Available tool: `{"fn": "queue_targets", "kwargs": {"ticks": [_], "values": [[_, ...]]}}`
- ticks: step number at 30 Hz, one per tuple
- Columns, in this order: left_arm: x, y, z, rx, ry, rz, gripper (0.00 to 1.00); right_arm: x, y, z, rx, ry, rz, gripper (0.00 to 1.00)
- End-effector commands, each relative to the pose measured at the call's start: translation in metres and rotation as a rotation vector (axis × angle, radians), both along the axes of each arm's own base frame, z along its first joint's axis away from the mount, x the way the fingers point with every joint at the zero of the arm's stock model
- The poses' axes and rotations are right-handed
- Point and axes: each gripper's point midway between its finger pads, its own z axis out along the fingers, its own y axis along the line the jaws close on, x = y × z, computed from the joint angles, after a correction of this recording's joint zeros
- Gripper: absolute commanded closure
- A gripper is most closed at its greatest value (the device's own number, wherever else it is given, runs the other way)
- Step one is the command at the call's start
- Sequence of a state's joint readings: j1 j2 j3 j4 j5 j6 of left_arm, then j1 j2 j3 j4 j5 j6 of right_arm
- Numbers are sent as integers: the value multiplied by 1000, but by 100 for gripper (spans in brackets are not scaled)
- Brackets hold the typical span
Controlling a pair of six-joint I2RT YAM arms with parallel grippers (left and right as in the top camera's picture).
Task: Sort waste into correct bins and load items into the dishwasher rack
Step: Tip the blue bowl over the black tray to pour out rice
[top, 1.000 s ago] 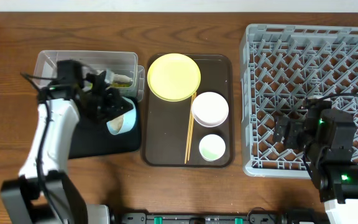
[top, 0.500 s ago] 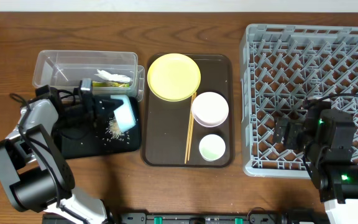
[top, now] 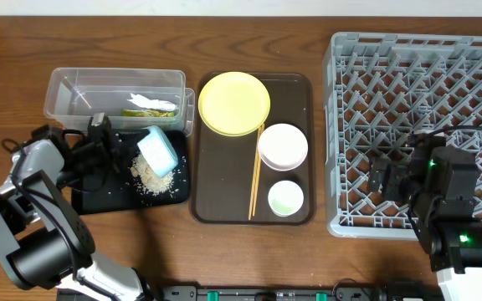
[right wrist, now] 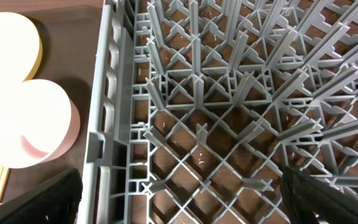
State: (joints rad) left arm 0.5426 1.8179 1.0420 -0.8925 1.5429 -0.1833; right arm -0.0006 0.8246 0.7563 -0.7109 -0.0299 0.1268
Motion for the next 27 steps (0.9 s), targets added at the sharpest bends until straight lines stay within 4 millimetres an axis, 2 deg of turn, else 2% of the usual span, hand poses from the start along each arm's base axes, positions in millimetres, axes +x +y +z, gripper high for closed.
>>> {"fn": "queue_targets", "kwargs": {"ticks": [1,5,10,13,15,17,21,24,27], "values": [[2,9,4,-52,28,33,94,2,4,8,13,-17,7,1],[3,12,5,35,-115,30,94,2,4,8,13,-17,7,1],[4,13,4,70,-171,26,94,2,4,8,13,-17,7,1],[4,12,4,40,-122,30,94,2,4,8,13,-17,7,1],[-1,9,5,-58,38,39,94,2,4,7,13,-14,7,1],[-3,8,6,-104,113,43,94,1,4,6,13,-9,7,1],[-1,9,5,-78,71,41,94,0,4,6,13,-5,7,1],[3,12,2,13,-46,33,94,0,4,6,13,-6,7,1],[1,13,-15,69,48,24,94,0,4,6,13,-6,7,1]]}}
